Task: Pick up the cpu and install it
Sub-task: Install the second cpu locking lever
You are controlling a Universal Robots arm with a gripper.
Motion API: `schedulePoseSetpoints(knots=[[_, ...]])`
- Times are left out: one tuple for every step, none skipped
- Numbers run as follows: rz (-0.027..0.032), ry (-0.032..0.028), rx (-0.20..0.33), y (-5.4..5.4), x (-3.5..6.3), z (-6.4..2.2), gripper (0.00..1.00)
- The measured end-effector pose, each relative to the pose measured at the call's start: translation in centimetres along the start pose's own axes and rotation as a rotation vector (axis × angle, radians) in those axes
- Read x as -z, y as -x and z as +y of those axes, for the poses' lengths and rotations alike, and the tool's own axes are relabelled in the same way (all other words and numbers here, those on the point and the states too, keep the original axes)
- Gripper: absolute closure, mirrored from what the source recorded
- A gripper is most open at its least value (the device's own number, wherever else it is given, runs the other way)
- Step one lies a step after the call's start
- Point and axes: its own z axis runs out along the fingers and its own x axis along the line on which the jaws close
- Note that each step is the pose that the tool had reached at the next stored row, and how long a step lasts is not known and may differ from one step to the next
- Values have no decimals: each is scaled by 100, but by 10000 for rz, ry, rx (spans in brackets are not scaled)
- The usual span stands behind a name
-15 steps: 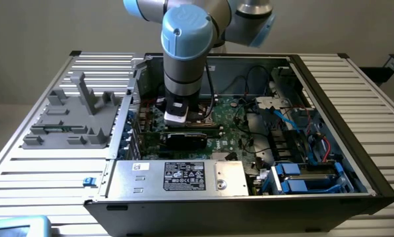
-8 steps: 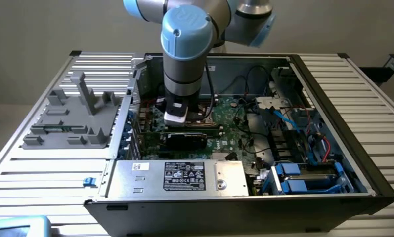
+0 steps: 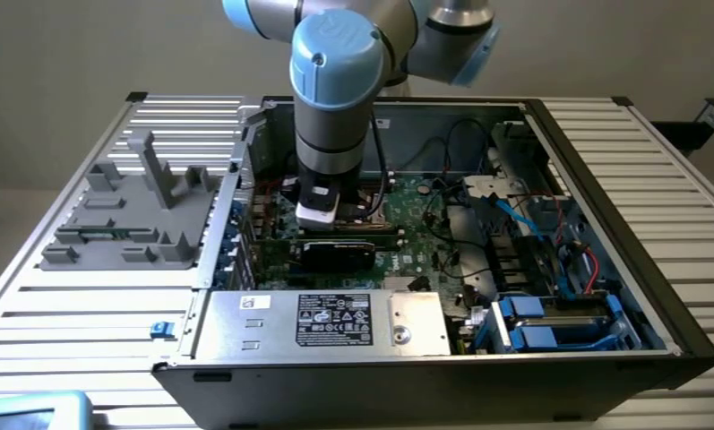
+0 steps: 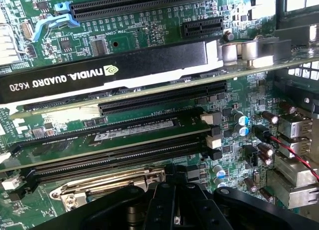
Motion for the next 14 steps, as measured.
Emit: schedulePoseSetpoints(knots=[[0, 0, 1, 0, 0, 0, 89], [0, -3, 1, 0, 0, 0, 89], [0, -2, 0, 0, -1, 1, 89], [0, -2, 0, 0, -2, 1, 89], [-1, -2, 0, 0, -3, 2, 89], [-1, -2, 0, 0, -5, 2, 89], [-1, -3, 0, 0, -6, 2, 89], [-1, -4, 1, 0, -6, 2, 89], [-1, -6, 1, 1, -6, 3, 89], [0, -8, 0, 1, -6, 3, 89], [-1, -7, 0, 1, -6, 5, 89], [-2, -8, 1, 0, -5, 7, 89], [-1, -8, 1, 0, -4, 9, 89], [-1, -7, 0, 0, -4, 9, 89]])
